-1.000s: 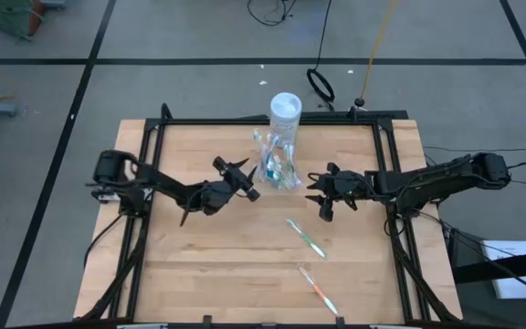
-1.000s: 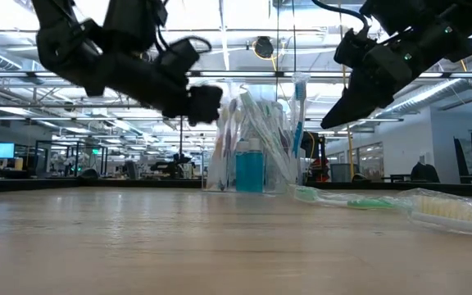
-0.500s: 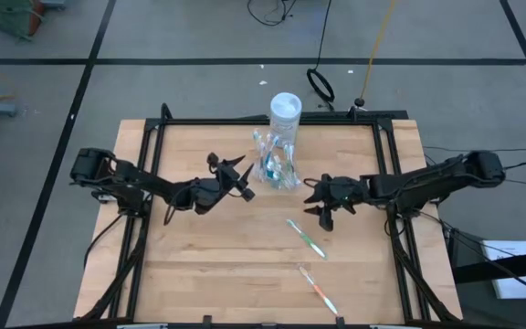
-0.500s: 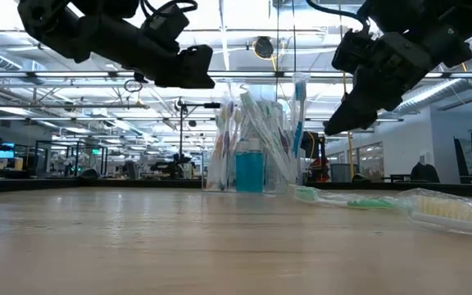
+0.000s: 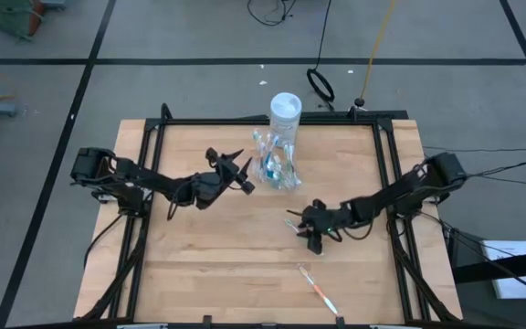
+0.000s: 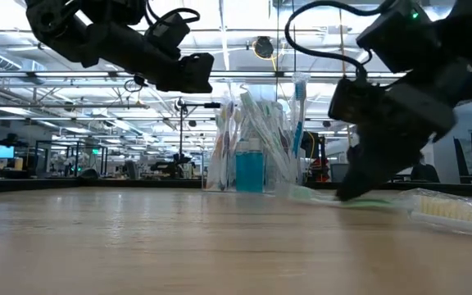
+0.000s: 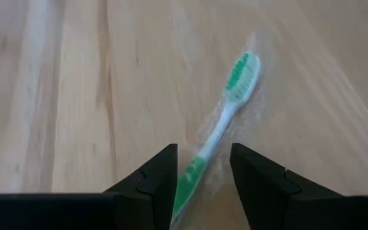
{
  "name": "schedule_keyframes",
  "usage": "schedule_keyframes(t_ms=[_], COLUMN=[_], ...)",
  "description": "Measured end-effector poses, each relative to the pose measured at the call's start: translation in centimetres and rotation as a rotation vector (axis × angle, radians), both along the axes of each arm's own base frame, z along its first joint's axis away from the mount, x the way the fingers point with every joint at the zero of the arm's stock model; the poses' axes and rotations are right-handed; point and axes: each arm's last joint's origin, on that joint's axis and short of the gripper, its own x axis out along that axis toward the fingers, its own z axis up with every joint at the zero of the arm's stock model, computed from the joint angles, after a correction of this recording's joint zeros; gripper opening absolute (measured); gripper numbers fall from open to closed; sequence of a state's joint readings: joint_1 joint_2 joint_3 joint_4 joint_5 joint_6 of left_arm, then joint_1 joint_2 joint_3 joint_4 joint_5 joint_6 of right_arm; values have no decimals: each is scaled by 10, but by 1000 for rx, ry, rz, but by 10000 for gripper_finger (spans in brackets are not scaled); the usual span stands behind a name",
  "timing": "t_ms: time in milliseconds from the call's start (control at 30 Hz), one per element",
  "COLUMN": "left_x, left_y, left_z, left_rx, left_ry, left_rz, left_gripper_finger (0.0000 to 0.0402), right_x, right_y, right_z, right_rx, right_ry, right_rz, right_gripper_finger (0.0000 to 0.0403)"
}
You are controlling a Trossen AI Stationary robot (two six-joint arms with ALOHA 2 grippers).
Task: Pick & Place toothbrushing station
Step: Put the green toothbrush into the transparent organizer
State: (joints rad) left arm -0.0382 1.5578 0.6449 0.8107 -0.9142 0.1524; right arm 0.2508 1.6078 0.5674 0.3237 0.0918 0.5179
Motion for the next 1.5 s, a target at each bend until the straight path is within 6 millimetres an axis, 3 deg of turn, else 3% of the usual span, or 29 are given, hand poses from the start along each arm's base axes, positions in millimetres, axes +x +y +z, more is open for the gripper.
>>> schedule_keyframes(t_ms=[233,533,667,867,1067,1300,1400,1500], left_x=[1,3,3,3,3,3,3,3], left_y=[10,21,21,21,21,21,21,21], left_z=[0,1,4,11,17,17,17,17], left_rx=[-7,-25,-16,-2,22,55,55,52], left_ry=[-1,-21,-54,-123,-172,-139,-140,-143], left_rz=[-29,-141,-143,-144,-155,-157,-157,-157], left_gripper_finger=[175,175,175,175,175,175,175,175], right_x=[7,5,9,19,14,-5,-8,-3], right_y=[1,10,18,25,14,1,-18,-45], right_z=[-13,-14,-7,38,91,135,144,141], right_rx=[-41,-38,-4,-113,-356,-787,-907,-941], right_ry=[-36,-47,-154,-529,-845,-871,-813,-756], right_rz=[-61,-46,-6,50,-182,-338,-465,-544], right_gripper_finger=[130,14,21,2,0,0,0,0])
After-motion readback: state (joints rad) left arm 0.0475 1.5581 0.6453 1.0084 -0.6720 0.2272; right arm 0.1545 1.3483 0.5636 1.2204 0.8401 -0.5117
